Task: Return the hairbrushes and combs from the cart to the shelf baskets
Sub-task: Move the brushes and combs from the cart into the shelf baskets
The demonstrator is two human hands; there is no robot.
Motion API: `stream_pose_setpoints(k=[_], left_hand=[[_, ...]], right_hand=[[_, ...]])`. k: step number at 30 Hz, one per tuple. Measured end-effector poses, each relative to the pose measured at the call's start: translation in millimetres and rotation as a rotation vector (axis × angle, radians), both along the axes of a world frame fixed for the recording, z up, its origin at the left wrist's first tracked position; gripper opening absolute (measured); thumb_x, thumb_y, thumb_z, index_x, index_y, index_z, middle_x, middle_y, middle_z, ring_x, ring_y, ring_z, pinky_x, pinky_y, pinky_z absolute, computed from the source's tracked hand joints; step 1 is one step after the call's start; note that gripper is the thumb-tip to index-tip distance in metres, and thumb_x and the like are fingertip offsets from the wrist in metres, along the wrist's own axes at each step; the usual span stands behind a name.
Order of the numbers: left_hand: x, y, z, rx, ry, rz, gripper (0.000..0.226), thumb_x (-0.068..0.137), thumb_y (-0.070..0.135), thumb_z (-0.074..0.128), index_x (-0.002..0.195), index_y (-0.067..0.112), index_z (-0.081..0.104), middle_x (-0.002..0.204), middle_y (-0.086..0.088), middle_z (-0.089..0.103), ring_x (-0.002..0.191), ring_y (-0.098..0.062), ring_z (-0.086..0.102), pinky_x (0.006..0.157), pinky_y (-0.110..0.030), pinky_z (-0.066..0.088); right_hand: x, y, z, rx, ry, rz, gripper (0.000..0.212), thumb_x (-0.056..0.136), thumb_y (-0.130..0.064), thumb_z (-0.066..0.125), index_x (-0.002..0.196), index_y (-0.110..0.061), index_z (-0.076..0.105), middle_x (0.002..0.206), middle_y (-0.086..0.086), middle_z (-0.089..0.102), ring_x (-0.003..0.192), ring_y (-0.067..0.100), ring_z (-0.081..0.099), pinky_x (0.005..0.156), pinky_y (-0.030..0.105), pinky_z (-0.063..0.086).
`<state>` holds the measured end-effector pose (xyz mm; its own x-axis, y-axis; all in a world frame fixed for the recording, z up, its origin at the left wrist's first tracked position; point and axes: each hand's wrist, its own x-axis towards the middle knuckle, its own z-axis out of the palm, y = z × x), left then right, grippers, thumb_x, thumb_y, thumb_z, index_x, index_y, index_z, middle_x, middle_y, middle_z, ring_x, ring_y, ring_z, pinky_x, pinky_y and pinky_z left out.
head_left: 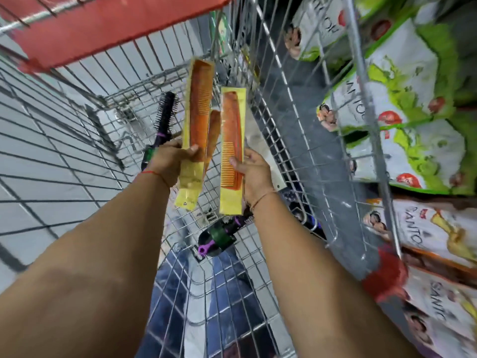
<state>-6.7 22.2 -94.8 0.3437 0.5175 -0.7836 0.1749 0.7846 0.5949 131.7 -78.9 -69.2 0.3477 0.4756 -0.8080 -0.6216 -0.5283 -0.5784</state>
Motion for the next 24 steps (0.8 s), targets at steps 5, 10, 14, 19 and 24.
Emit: stream_pose_setpoints(k=[5, 10, 14, 19, 24], left_hand=[[4.1, 21.3, 62.7, 0.053, -0.227, -0.215, 0.058, 0.091, -0.002, 0.041, 0.05, 0.02, 0.075, 0.05, 0.009, 0.071, 0.05, -0.005, 0.069, 0.057, -0.023, 0.057], [17.7, 19.2, 154.8, 0.127, -0.47, -0.492, 0.01, 0.059, 0.005, 0.074, 0.063, 0.015, 0.076, 0.061, 0.004, 0.074, 0.059, -0.009, 0.07, 0.063, -0.025, 0.059], [60.0, -8.0, 265.5, 0.229, -0.622, -0.731, 0.023, 0.037, 0.011, 0.08, 0.059, 0.017, 0.076, 0.053, 0.004, 0.073, 0.049, -0.006, 0.068, 0.05, -0.02, 0.057], [131.3, -107.5, 386.0, 0.328, -0.747, -0.894, 0.04, 0.081, 0.01, 0.051, 0.048, 0.016, 0.074, 0.044, 0.008, 0.068, 0.042, 0.001, 0.064, 0.046, -0.012, 0.052], [194.9, -227.3, 441.8, 0.437, -0.824, -1.083, 0.035, 0.093, 0.001, 0.04, 0.077, 0.012, 0.069, 0.051, 0.008, 0.072, 0.047, 0.002, 0.065, 0.049, -0.011, 0.052]], right_hand=[[-4.4, -10.2, 58.4, 0.204, -0.018, -0.086, 0.028, 0.082, 0.013, 0.054, 0.079, -0.015, 0.059, 0.067, -0.006, 0.07, 0.063, 0.008, 0.065, 0.067, 0.028, 0.051], [-17.5, -34.8, 155.2, 0.416, -0.122, -0.326, 0.033, 0.084, 0.015, 0.049, 0.072, -0.016, 0.051, 0.047, -0.01, 0.067, 0.044, 0.0, 0.062, 0.044, 0.013, 0.05], [-12.9, -82.8, 257.2, 0.637, -0.363, -0.487, 0.031, 0.085, 0.012, 0.049, 0.075, -0.017, 0.057, 0.053, -0.012, 0.067, 0.051, 0.0, 0.063, 0.05, 0.016, 0.052], [13.0, -179.0, 358.1, 0.736, -0.696, -0.875, 0.027, 0.082, 0.012, 0.055, 0.083, -0.014, 0.061, 0.056, -0.009, 0.069, 0.053, 0.001, 0.063, 0.054, 0.014, 0.054], [40.1, -304.5, 411.0, 0.311, -1.127, -1.232, 0.041, 0.069, 0.012, 0.071, 0.066, -0.022, 0.047, 0.064, 0.002, 0.052, 0.048, -0.003, 0.052, 0.054, 0.013, 0.045]])
